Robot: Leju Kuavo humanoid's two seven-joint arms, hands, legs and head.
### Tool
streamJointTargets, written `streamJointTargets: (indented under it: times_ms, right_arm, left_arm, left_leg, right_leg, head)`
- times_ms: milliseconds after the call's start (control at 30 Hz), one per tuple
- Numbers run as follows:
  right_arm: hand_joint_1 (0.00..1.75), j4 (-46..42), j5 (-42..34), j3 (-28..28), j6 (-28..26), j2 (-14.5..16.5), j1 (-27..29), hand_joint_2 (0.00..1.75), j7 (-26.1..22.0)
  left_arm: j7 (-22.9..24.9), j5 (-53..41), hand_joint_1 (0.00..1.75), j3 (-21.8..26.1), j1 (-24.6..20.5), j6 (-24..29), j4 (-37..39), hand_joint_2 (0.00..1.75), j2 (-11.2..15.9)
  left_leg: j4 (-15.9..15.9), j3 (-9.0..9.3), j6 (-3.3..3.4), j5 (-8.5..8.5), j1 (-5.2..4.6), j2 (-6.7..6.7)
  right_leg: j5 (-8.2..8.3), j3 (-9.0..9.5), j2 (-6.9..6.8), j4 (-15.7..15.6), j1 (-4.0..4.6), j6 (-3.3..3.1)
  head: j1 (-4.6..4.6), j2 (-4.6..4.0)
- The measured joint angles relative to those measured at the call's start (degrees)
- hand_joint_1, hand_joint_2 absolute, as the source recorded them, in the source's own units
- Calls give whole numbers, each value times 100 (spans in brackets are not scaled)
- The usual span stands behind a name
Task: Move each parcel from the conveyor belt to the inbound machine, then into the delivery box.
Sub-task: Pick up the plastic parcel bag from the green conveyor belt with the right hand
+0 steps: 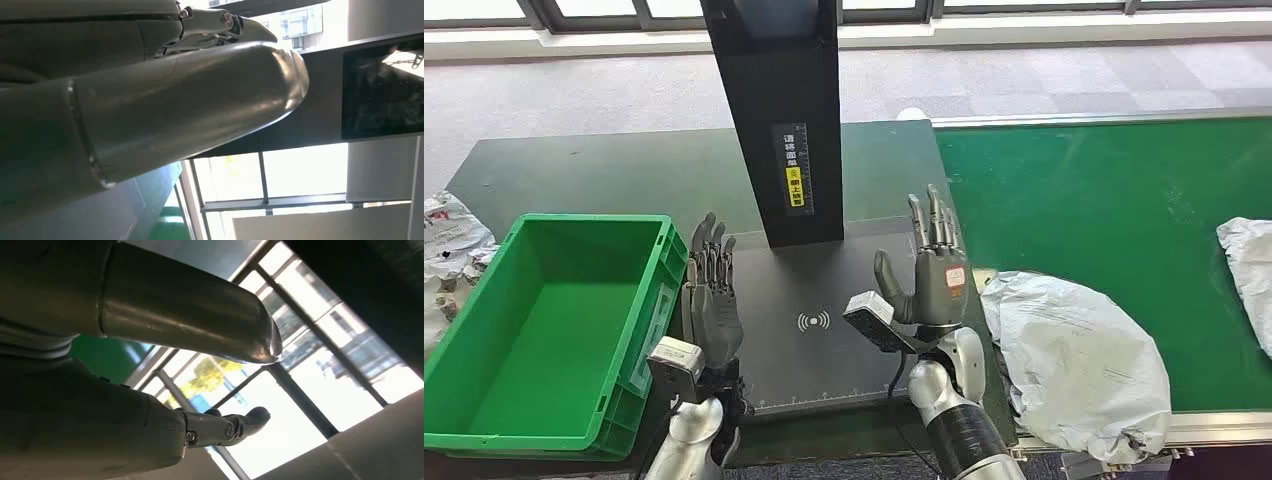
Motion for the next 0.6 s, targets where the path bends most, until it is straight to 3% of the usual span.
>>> streamJointTargets:
  times_ms: [100,267,600]
  right_arm:
    - [0,27,403,-364,-11,27,25,0,284]
    - [0,-324,1856,-1454,-20,-10,339,0,1327]
    - [0,-1409,2312,-3733,-32,-82,781,0,1496]
  left_arm:
    - [0,-13,0,4,24,5,-20,0,2]
    - [0,46,0,83,260,-33,-212,0,10]
    - [0,27,0,173,578,-2,-429,0,17]
  left_leg:
    - [0,2,0,-1,0,6]
    - [2,1,5,-4,-2,-7]
    - [1,0,13,-9,-8,-1]
  right_leg:
    - [0,-2,3,-1,-3,0]
    - [-3,0,-11,-5,-7,5]
    - [-6,0,-12,-8,-13,12]
  head:
    - [0,0]
    - [0,0]
    - [2,0]
